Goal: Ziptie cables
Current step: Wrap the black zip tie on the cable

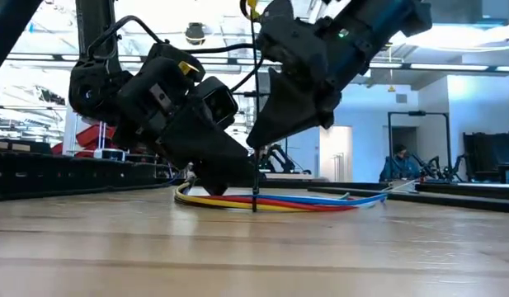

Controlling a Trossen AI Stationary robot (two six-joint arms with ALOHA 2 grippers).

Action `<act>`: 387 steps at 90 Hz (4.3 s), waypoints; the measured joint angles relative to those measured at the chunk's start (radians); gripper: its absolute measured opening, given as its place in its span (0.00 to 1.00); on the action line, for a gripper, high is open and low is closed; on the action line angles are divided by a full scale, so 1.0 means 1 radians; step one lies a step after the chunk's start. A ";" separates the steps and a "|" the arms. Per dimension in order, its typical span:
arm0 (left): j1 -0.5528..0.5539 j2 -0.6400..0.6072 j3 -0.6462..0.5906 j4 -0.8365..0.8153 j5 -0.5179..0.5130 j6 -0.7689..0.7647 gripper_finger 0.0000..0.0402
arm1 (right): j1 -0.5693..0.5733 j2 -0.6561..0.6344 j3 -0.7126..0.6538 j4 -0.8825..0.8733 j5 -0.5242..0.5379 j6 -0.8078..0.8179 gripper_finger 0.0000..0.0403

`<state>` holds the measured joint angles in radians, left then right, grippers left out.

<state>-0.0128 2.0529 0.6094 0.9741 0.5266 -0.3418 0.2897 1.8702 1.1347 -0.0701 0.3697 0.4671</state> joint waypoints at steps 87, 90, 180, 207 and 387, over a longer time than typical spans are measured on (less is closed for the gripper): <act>-0.020 0.002 0.039 -0.075 -0.244 -0.010 0.02 | 0.075 0.002 -0.001 0.128 0.247 -0.084 0.00; -0.020 0.001 0.039 -0.078 -0.250 -0.009 0.02 | 0.078 0.002 -0.001 0.128 0.255 -0.082 0.00; -0.107 0.000 0.040 -0.138 -0.460 0.013 0.25 | 0.082 -0.023 0.016 0.159 0.286 -0.086 0.00; -0.107 0.017 0.053 -0.132 -0.424 0.024 0.30 | 0.082 -0.026 0.016 0.169 0.280 -0.109 0.00; -0.058 -0.175 0.050 -0.261 -0.294 0.011 0.25 | 0.067 -0.018 0.010 0.052 0.254 -0.083 0.00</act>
<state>-0.0710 1.8774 0.6590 0.7132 0.2327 -0.3311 0.3565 1.8519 1.1442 -0.0177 0.6239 0.3843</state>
